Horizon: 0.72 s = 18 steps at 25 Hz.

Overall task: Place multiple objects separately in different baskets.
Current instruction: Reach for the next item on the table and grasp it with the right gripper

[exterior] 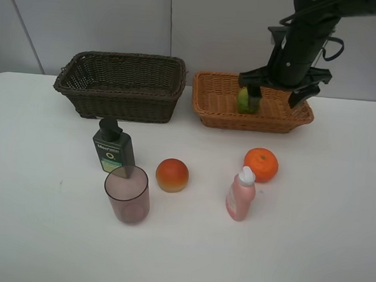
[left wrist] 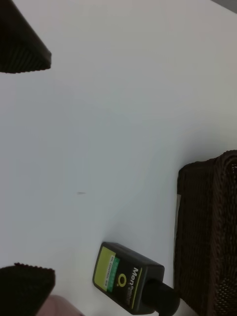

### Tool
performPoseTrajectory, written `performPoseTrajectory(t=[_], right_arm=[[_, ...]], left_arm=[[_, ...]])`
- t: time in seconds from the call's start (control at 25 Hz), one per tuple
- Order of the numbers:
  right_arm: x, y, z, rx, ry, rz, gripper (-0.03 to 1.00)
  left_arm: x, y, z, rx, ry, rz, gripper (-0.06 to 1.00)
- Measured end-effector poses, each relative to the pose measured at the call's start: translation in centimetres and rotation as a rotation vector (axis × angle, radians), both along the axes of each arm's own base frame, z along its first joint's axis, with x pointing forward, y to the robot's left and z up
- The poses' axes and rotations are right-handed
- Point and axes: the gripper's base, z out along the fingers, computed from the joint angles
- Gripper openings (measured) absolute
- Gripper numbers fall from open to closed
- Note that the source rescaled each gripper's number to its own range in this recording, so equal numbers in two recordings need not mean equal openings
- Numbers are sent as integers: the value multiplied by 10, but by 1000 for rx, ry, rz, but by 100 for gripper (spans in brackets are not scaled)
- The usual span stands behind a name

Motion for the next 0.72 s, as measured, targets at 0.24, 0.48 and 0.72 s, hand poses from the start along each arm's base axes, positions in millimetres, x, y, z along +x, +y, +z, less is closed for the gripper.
performPoseTrajectory(t=[0.24,0.48,0.72], right_arm=[[-31,-8,-37,35,31,13,82],[-39,-9,-54,79,11,-50,82],[-45,-10,-66,107,-6,-68,88]], left_arm=[[0,0,0,0,0,0,100],[0,0,0,0,0,0,100],[0,0,0,0,0,0,100]])
